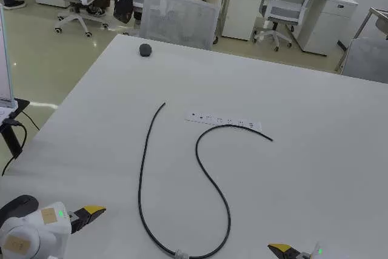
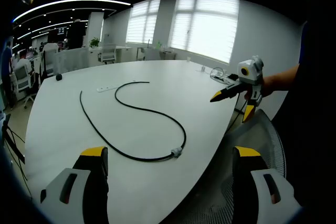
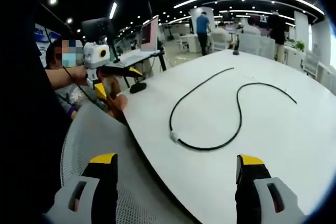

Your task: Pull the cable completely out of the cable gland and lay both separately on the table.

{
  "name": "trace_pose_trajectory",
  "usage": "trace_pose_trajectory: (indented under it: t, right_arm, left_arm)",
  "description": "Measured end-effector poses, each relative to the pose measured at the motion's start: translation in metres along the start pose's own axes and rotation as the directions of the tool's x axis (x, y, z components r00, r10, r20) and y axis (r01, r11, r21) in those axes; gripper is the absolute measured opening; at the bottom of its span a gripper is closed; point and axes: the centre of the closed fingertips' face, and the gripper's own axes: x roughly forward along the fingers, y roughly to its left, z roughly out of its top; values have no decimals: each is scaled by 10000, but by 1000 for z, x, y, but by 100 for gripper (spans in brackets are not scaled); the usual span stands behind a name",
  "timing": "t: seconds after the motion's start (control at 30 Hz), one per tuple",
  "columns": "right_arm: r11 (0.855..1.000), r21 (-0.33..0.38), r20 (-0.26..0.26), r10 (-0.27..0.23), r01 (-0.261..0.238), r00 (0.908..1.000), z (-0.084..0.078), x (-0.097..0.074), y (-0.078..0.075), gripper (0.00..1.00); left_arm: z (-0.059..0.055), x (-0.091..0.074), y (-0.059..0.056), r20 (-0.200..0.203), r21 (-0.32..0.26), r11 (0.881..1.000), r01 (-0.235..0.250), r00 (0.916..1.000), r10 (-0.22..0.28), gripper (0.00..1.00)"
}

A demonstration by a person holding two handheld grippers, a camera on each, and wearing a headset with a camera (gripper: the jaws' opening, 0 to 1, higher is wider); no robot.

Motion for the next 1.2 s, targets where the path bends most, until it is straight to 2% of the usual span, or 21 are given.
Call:
trace_pose_trajectory:
  t: [0.17,0.3,0.57,0.7,0.87,0.97,1.2]
  right_arm:
    - [10000,-66,-51,9,-9,10000,2,3,1,93]
    - [9998,-147,-126,114,-116,9999,6,8,4,93]
    - [9993,-315,-367,194,-205,9991,6,13,4,94]
    - [9994,-309,-325,153,-163,9994,8,14,3,95]
    - [9993,-330,-352,166,-177,9992,7,16,2,95]
    - [9991,-335,-422,258,-272,9988,8,20,3,95]
    - [9977,-519,-419,409,-431,9983,19,30,1,95]
  left_arm:
    - [1,-1,1,60,-24,10000,7,10000,-6,99]
    - [-4,-3,5,19,-123,9999,-53,10000,53,99]
    - [-6,-3,2,120,-211,9998,47,9999,-44,99]
    - [-7,-2,4,113,-215,9997,75,9999,-72,99]
    - [-5,-3,6,207,-235,9997,77,9998,-73,99]
    - [-5,-3,10,117,-215,9998,37,9999,-35,99]
    - [-2,-2,8,126,-359,9993,64,9999,-60,96]
